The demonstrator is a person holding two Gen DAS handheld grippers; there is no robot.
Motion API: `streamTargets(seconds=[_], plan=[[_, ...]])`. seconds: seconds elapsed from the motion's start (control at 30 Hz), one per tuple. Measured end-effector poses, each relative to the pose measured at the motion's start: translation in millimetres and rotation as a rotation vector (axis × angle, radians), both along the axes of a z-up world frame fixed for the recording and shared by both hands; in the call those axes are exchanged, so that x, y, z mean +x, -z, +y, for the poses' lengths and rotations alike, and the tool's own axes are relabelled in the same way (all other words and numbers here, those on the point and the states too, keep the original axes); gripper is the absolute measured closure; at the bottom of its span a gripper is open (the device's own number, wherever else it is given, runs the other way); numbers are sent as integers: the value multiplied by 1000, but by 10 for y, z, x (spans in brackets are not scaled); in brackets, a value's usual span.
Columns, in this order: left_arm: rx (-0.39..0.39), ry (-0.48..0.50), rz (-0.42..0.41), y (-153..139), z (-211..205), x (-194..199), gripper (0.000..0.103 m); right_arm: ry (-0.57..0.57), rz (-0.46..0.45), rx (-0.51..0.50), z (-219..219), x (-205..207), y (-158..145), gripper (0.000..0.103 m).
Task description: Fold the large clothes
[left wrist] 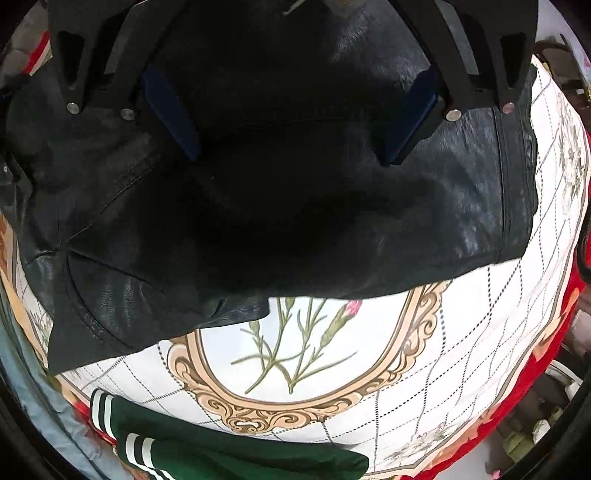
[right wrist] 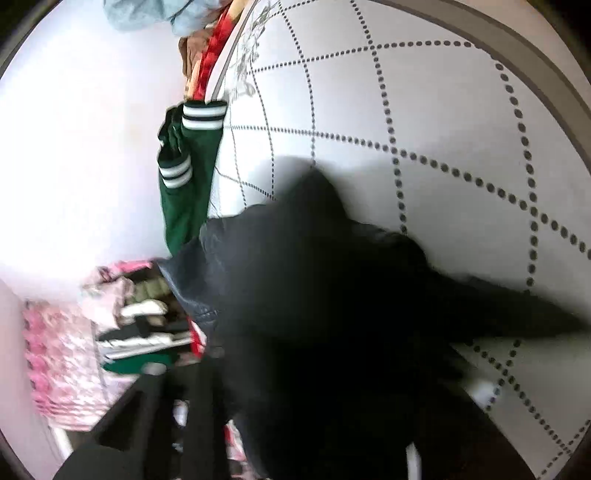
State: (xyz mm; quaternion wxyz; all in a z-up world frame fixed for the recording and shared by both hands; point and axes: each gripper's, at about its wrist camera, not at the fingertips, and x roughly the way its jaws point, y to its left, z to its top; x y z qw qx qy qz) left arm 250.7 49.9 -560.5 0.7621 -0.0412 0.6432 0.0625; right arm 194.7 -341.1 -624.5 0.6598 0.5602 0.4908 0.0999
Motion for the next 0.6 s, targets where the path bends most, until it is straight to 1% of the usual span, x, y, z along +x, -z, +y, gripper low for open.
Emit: streamTargets(seconds=[0.03, 0.07, 0.1, 0.17, 0.23, 0.3, 0.37, 0.43, 0.5, 0.57, 0.6], plan=[[-2, 2, 0, 1, -17, 37, 0, 15, -4, 22, 8, 31, -30, 81], [-1, 5, -3, 6, -66, 93, 0, 23, -17, 33, -7, 55, -136, 82], [-3, 10, -7, 4, -105, 132, 0, 25, -28, 33, 17, 81, -176, 84], [-31, 25, -14, 6, -212, 205, 0, 26, -69, 12, -34, 90, -494, 85], [-74, 32, -19, 15, -336, 269, 0, 22, -105, -26, -65, 102, -775, 85], [-109, 57, -32, 41, -551, 375, 0, 15, -137, -90, -113, 121, -1069, 85], [-137, 82, -48, 81, -754, 494, 0, 3, -158, -151, -119, 187, -1289, 85], [-165, 101, -61, 103, -867, 588, 0, -11, -171, -213, -93, 279, -1463, 85], [-196, 98, -53, 83, -861, 669, 0, -33, -182, -247, -80, 294, -1605, 85], [-221, 60, -52, -10, -691, 685, 0, -64, -198, -261, -18, 289, -1721, 85], [-227, 30, -67, -101, -549, 651, 0, -91, -213, -265, 93, 320, -1818, 85]])
